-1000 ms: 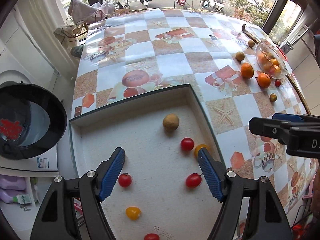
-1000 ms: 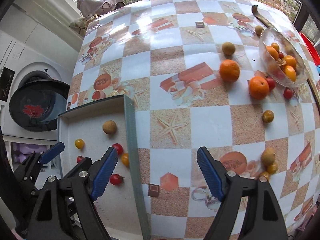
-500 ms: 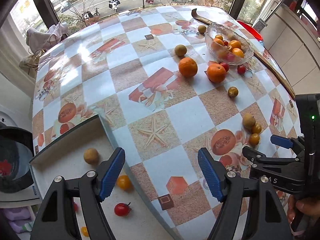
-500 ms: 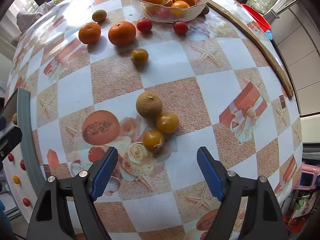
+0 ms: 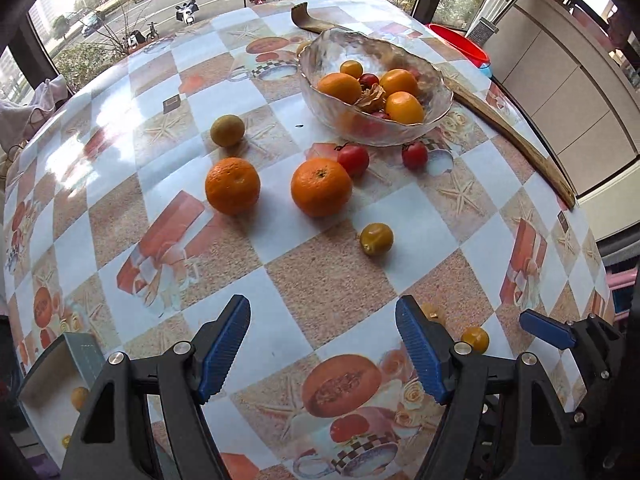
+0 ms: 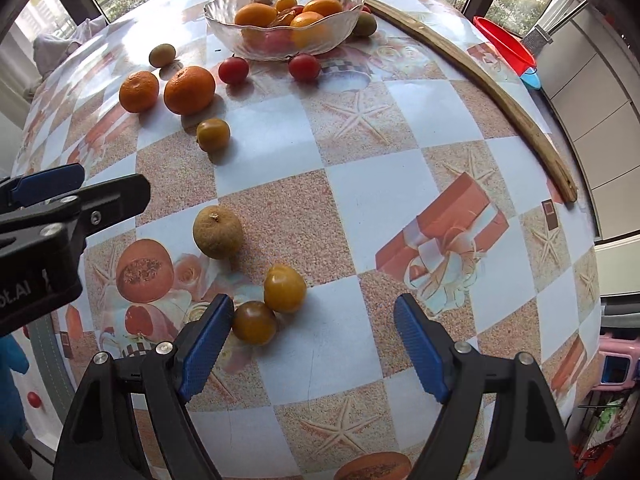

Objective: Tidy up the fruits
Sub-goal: 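Grasp a yellow cherry tomato with the left tool while the right tool grasps another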

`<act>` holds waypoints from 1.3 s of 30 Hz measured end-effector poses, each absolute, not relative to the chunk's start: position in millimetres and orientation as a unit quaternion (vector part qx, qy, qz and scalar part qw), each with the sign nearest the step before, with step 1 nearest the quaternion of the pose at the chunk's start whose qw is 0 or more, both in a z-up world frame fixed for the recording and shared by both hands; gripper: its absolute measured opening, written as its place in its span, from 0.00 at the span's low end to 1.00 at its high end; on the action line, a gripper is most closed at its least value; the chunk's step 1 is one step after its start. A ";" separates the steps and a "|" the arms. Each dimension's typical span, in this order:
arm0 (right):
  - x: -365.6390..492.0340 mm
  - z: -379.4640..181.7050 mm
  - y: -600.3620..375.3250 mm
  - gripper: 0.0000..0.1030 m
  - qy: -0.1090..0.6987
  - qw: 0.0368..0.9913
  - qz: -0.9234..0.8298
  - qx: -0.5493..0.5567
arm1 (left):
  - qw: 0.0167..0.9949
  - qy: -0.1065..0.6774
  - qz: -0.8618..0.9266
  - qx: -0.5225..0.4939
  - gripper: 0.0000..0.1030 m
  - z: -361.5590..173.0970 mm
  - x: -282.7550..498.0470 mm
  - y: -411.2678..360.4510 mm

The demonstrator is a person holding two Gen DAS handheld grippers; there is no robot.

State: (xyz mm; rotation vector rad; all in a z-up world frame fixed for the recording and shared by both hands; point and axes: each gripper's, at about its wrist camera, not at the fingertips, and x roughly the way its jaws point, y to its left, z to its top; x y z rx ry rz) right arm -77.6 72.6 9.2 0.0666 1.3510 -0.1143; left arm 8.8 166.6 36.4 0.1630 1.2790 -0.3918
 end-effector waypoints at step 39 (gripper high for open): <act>-116.9 21.0 -9.4 0.21 0.629 0.747 0.022 0.212 | 0.771 0.606 -0.179 0.076 0.22 19.5 -5.8 157.4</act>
